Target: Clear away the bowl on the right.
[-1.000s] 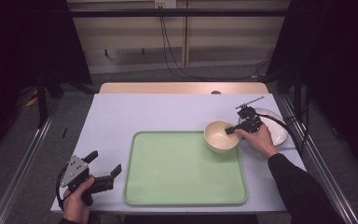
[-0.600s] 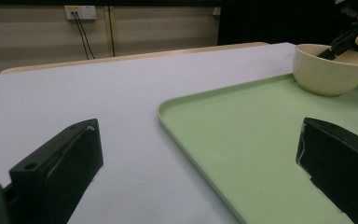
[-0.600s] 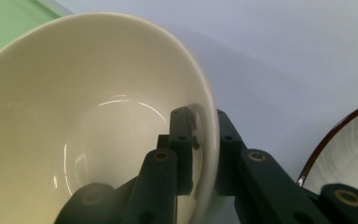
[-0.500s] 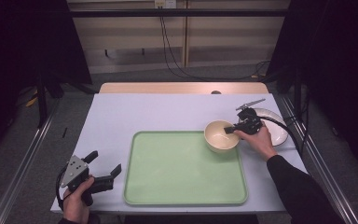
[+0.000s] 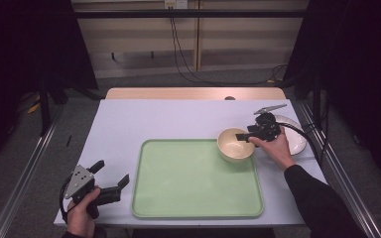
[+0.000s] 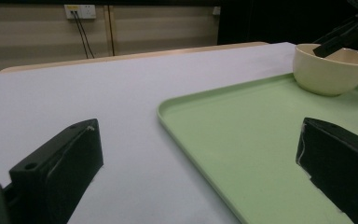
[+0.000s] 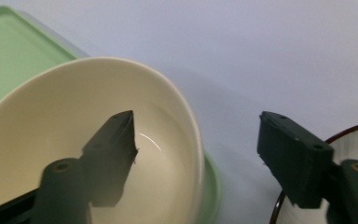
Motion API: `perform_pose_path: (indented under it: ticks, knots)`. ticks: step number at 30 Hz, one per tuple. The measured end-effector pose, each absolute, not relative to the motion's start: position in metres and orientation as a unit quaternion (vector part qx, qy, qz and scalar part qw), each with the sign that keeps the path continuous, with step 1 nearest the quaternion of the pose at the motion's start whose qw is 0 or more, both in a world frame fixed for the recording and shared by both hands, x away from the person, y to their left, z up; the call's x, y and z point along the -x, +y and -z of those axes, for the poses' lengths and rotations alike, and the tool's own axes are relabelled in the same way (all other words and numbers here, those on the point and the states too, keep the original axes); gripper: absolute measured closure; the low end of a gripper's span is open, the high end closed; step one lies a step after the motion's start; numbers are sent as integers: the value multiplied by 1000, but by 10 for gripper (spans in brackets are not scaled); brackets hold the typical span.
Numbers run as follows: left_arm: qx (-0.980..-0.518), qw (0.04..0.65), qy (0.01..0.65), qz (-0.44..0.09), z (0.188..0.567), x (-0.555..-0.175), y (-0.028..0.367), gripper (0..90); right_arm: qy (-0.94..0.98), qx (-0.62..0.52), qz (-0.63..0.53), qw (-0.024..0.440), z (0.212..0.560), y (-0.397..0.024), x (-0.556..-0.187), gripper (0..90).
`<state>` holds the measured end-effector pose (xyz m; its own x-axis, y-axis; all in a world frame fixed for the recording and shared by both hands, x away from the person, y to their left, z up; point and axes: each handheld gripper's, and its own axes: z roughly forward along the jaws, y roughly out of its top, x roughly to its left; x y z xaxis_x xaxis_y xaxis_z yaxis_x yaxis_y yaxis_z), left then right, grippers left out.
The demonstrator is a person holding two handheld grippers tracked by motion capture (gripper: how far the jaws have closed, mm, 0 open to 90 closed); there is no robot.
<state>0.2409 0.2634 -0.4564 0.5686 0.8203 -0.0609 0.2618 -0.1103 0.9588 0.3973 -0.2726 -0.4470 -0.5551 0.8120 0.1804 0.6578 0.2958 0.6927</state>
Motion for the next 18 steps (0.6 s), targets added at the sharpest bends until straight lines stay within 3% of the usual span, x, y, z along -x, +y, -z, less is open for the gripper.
perform_pose_path:
  ticks: [7,14,18]
  knots:
    - [-699,543,387,-258,456,-241,264,4,791,-459,-393,98,444,-274,-398,58]
    - [-699,542,387,-259,456,-241,264,4,786,-459,-403,94,441,-276,-397,30]
    - [-699,542,387,-259,456,-241,264,4,779,-459,-411,115,440,-277,-394,31]
